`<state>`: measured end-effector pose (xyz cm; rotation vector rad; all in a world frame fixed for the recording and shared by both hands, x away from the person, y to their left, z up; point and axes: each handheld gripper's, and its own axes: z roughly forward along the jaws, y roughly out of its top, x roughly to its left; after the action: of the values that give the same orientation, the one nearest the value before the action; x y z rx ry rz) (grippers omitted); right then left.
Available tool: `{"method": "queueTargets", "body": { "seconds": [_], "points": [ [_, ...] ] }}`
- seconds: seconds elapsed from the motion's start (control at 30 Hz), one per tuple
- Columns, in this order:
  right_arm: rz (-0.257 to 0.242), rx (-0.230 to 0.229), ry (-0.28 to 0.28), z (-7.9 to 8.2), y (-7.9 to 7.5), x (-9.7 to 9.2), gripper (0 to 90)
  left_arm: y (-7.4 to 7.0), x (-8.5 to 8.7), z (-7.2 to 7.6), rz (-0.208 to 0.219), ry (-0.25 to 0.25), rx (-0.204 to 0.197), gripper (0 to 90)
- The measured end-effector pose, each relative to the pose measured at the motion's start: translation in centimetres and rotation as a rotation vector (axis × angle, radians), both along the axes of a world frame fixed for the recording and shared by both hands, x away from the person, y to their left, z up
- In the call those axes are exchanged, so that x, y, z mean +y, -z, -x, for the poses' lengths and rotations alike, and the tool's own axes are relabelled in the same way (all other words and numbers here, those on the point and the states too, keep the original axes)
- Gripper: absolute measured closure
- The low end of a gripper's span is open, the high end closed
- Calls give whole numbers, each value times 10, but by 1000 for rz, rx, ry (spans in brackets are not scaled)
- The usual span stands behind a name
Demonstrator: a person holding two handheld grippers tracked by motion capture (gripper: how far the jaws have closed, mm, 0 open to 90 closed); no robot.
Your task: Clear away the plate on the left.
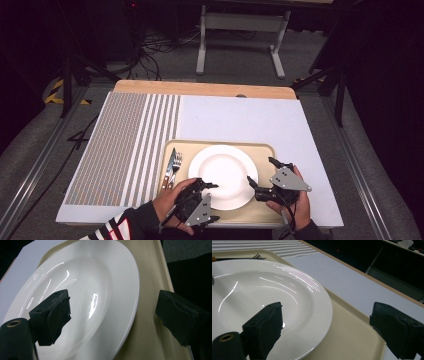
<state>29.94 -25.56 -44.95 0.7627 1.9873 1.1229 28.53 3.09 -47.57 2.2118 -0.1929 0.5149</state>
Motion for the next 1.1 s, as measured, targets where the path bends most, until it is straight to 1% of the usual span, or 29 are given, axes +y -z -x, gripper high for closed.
{"method": "queueTargets", "body": {
  "seconds": [0.07,0.1,0.13,0.2,0.27,0.37,0.47,0.5,0.63,0.83,0.97,1.1],
  "points": [
    [-1,-7,-8,1,0,1,116,-1,1,0,3,1,3,119],
    [0,-4,-8,1,0,1,116,-1,2,-1,6,7,12,118],
    [-1,-3,-9,1,0,1,116,-2,2,-1,13,7,8,117],
    [-2,-3,-10,1,0,1,116,-3,4,0,30,12,18,117],
    [-3,-3,-12,1,0,1,116,-4,4,-1,29,11,10,112],
    [-8,-4,-19,1,0,1,116,-5,6,-1,40,13,14,107],
    [-8,-8,-26,2,-1,2,115,-8,8,-2,61,6,18,100],
    [-9,-8,-28,2,-1,2,115,-9,9,-2,59,5,12,102],
    [-15,-12,-38,3,-1,2,115,-12,11,-3,66,2,17,107],
    [-16,-14,-36,3,-2,2,115,-18,16,-3,91,2,14,102],
    [-17,-21,-44,4,-3,2,115,-24,24,-5,119,-12,16,103],
    [-21,-27,-50,5,-3,2,114,-28,29,-7,136,-32,15,103]
  ]
}}
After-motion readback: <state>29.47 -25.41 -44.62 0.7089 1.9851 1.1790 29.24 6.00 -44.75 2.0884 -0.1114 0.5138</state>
